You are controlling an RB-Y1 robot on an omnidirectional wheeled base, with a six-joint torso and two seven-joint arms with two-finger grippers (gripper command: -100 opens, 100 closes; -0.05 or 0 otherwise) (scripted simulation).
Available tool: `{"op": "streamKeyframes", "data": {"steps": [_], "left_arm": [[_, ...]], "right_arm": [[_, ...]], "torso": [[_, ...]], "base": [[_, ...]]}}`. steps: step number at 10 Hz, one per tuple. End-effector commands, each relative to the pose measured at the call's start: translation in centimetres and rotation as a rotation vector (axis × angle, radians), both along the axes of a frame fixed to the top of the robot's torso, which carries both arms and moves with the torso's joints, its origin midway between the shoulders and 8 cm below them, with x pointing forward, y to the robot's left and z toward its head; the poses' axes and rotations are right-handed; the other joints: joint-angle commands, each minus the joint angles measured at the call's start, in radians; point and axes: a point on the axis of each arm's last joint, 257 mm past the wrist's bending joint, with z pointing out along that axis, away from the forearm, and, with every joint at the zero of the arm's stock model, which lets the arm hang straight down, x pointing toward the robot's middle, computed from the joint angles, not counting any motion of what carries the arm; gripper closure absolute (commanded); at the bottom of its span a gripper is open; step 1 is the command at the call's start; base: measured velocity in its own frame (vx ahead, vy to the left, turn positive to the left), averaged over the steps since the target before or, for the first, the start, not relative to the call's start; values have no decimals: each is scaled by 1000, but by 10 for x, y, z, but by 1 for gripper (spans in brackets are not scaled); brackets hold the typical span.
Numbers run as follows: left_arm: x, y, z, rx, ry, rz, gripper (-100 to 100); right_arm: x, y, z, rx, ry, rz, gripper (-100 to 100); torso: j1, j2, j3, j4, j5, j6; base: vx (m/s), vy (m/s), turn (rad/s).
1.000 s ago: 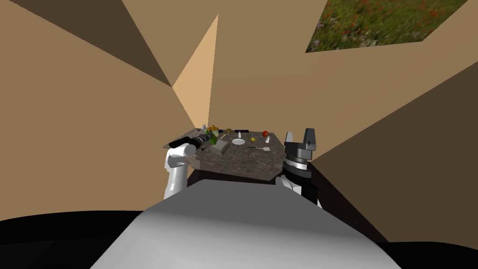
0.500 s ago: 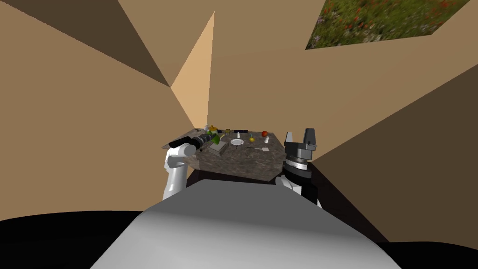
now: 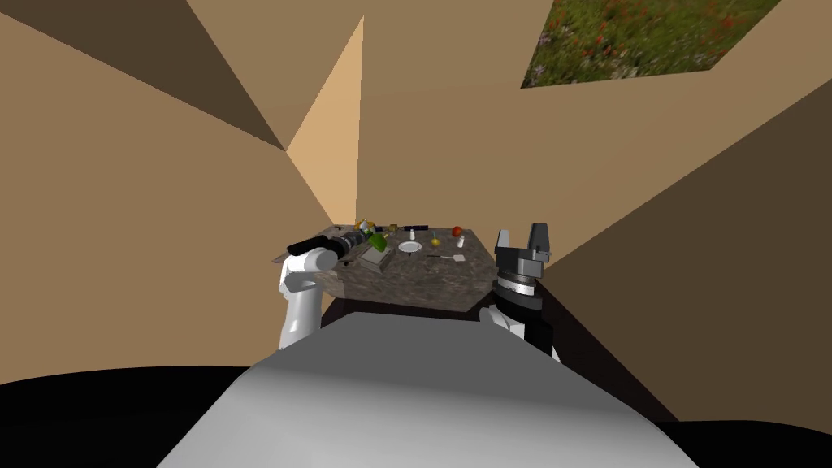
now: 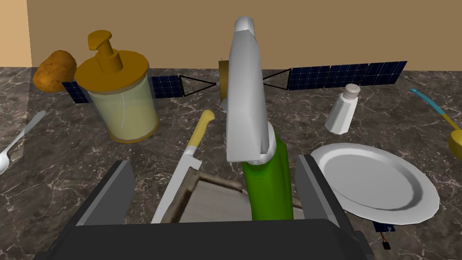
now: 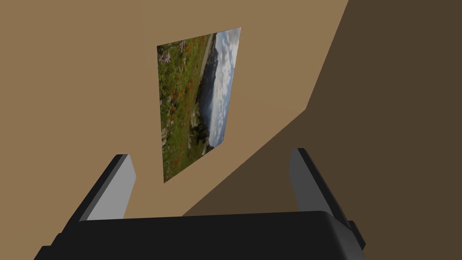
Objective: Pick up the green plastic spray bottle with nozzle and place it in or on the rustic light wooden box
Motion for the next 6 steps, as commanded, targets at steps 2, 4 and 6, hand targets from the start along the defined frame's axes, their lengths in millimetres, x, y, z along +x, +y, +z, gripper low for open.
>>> {"op": "streamKeyframes", "data": {"steps": [2,4,6], "left_arm": [[-5,12,12,-3,8,40,-100],[-9,22,22,-4,9,71,-100],[-14,32,32,-6,9,103,-100]], "right_arm": [[0,0,0,0,0,0,0],[0,0,0,0,0,0,0],[0,0,0,0,0,0,0]], "torso": [[0,0,0,0,0,0],[0,0,0,0,0,0],[0,0,0,0,0,-1]], "base": [[-33,31,-157],[-30,23,-143],[-26,20,-141]]}}
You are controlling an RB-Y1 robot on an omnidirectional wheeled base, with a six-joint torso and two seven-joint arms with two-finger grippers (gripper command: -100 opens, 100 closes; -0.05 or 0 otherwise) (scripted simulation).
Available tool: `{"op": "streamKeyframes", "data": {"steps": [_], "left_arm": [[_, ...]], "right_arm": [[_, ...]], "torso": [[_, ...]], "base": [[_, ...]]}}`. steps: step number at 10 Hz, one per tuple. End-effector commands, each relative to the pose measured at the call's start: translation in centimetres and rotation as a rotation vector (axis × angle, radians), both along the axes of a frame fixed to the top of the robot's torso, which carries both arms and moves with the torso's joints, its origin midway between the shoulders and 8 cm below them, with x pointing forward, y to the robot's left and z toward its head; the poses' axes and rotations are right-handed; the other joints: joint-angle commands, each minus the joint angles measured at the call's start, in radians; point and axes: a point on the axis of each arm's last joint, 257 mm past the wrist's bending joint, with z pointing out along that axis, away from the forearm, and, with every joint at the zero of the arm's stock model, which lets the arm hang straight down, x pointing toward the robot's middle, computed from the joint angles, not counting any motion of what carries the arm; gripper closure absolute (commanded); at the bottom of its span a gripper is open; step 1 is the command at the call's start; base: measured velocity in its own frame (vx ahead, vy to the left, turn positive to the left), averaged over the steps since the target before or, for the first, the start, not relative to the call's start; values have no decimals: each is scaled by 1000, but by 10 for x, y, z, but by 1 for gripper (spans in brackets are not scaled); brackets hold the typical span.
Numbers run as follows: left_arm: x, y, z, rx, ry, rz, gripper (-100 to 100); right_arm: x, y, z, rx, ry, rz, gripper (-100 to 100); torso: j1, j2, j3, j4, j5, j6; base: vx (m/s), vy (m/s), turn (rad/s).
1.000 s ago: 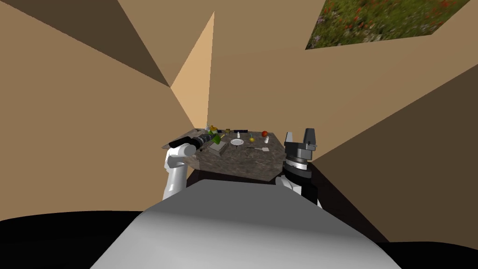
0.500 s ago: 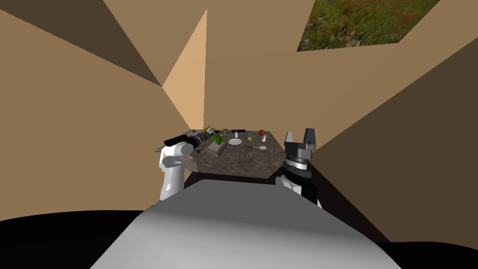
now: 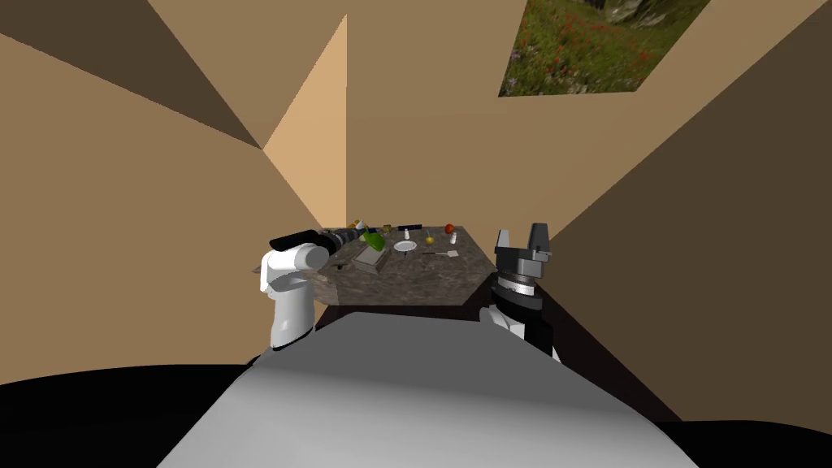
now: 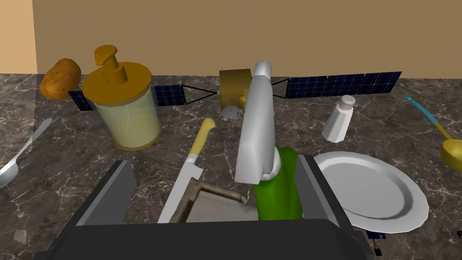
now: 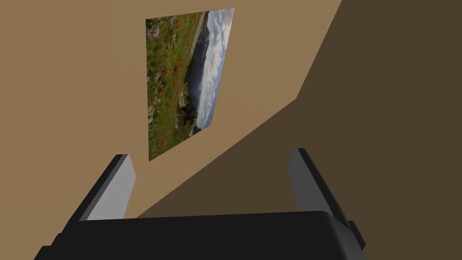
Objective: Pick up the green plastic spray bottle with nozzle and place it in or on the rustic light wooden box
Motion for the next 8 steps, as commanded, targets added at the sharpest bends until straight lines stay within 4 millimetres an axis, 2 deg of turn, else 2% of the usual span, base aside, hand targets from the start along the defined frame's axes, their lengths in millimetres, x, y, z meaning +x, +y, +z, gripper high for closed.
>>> {"op": "streamKeyframes", "data": {"steps": [1,2,3,8], "left_arm": [[-4,8,8,-4,1,28,-100],[-1,5,5,-1,-1,16,-100],[-1,5,5,-3,1,19,0],[-1,5,5,-3,1,19,0]], "right_arm": [[0,0,0,0,0,0,0],[0,0,0,0,0,0,0],[0,0,0,0,0,0,0],[0,0,0,0,0,0,0]], "torso": [[0,0,0,0,0,0],[0,0,0,0,0,0],[0,-1,0,0,0,0],[-1,-2,-1,-1,0,0]], "base": [[-30,19,-148],[-13,10,-28],[0,0,0],[0,0,0]]}}
